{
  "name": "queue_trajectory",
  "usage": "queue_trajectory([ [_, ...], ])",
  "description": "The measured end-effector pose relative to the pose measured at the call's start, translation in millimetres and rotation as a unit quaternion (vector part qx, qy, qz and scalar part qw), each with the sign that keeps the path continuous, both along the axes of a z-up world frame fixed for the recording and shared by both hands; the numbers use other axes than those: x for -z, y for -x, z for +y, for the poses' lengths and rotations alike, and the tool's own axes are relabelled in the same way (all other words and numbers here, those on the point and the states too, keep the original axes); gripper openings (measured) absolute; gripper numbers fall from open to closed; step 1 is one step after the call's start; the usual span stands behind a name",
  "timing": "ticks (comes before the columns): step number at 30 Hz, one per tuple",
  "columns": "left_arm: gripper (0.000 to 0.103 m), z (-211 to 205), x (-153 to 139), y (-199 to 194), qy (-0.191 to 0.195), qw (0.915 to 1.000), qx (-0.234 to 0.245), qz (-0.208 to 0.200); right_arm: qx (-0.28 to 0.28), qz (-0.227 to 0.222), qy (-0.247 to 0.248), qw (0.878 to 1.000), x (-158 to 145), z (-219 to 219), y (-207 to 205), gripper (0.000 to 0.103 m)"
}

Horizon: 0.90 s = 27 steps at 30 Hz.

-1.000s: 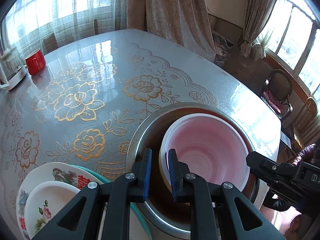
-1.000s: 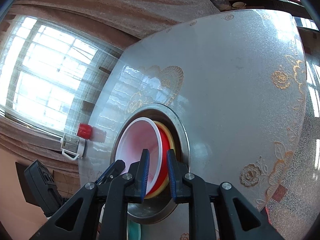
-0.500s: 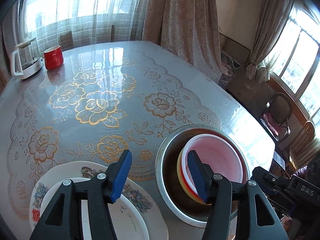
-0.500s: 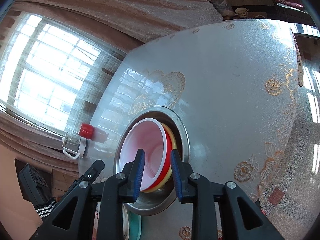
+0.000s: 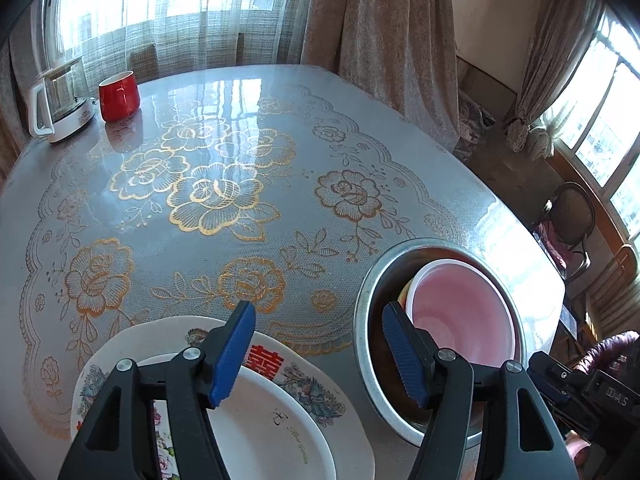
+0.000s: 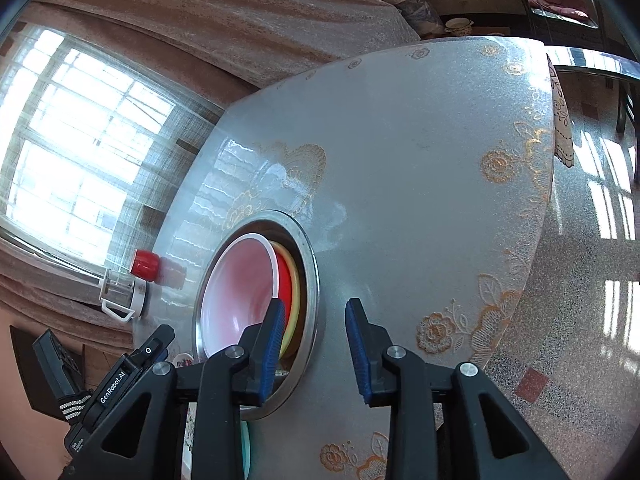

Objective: Organize plates and bowls
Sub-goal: 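Close both tools on the rim of the steel bowl, then lift and carry the nested steel bowl with both tools onto the plate stack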

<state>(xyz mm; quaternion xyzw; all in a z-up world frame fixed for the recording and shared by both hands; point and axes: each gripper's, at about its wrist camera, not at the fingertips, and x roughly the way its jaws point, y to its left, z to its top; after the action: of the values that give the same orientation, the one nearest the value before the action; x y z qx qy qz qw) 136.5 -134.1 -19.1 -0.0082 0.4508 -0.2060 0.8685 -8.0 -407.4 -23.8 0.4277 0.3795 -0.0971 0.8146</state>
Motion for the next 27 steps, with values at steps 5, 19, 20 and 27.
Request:
queue_trajectory([
  [5,0.069,-8,2,-8,-0.003,0.9997,0.021,0.015,-0.016,0.021,0.003,1.000,9,7,-5,0.033],
  [19,0.033,-28,18,-21,-0.028,0.9964,0.061,0.052,-0.043,0.037,0.010,0.998,23,17,-12,0.032],
  [20,0.031,-30,19,-20,-0.032,0.9960,0.064,0.053,-0.043,0.036,0.012,0.998,24,17,-13,0.032],
  [27,0.014,-38,27,-14,-0.028,0.9936,0.084,0.069,-0.050,0.025,0.009,0.998,26,15,-18,0.026],
])
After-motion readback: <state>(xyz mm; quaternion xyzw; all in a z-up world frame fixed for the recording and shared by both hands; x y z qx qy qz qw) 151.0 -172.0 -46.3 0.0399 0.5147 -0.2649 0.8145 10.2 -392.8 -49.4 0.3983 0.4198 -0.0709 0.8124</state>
